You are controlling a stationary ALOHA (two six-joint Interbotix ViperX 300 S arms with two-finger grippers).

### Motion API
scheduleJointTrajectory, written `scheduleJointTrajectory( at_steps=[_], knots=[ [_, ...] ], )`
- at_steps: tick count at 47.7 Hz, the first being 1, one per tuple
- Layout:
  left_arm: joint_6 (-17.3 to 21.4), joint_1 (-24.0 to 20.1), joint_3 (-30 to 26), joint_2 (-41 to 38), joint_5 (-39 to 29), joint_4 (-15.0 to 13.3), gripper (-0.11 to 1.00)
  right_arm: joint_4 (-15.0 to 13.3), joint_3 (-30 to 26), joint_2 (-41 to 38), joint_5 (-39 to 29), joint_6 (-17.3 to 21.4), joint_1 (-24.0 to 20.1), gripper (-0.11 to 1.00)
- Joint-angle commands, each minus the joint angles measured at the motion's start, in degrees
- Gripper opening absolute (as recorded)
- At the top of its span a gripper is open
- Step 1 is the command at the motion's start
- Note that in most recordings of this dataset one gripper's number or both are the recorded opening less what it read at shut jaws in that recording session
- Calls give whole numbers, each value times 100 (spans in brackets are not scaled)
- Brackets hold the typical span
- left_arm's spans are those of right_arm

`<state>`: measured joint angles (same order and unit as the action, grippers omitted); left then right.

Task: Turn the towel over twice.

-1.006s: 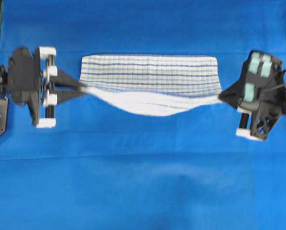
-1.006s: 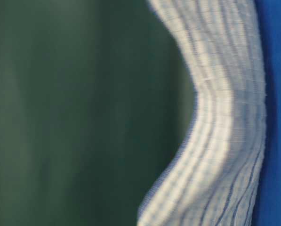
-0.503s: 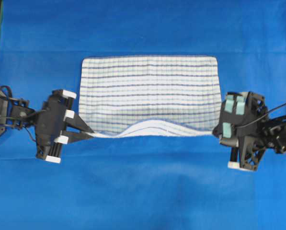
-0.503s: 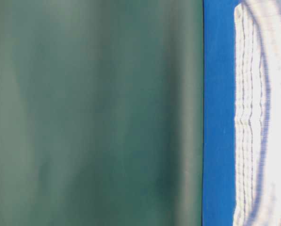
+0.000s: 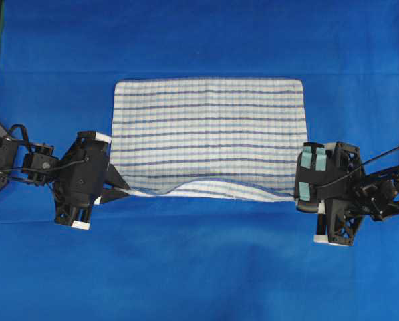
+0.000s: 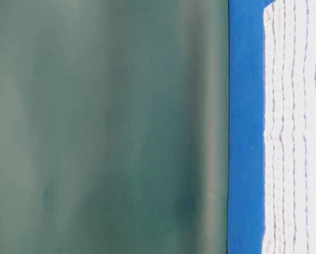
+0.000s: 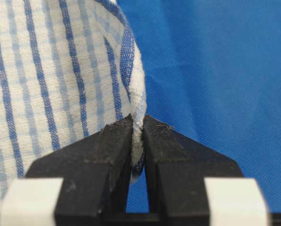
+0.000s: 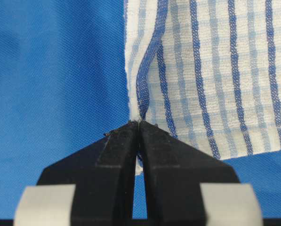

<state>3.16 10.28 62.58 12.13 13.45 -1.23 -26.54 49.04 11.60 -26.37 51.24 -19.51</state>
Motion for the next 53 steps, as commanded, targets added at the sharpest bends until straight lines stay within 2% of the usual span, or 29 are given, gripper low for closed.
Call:
scheduleJointTrajectory(
  at_steps=[1,3,11,14,20,31,47,53],
  knots=[
    [-44,26,-149,18,-26,0,13,9,-105,18,35,9,-26,5],
    [-97,53,-167,9,-53,0,22,9,-114,9,35,9,-26,10],
    [-229,299,-255,53,-255,0,72,9,-123,18,18,9,-35,59],
    [-220,343,-308,105,-369,0,83,0,-132,35,0,0,-35,68],
    [-220,343,-369,255,-650,-9,79,-70,-141,193,-97,-35,-26,63],
    [-158,308,-475,668,-905,0,76,-413,-88,800,-404,-35,141,63],
    [-167,-35,-369,1714,-905,0,76,-1266,9,2083,-571,-35,343,63],
    [-167,-202,-193,2224,-905,0,76,-1494,167,2619,-563,-26,422,62]
  ],
)
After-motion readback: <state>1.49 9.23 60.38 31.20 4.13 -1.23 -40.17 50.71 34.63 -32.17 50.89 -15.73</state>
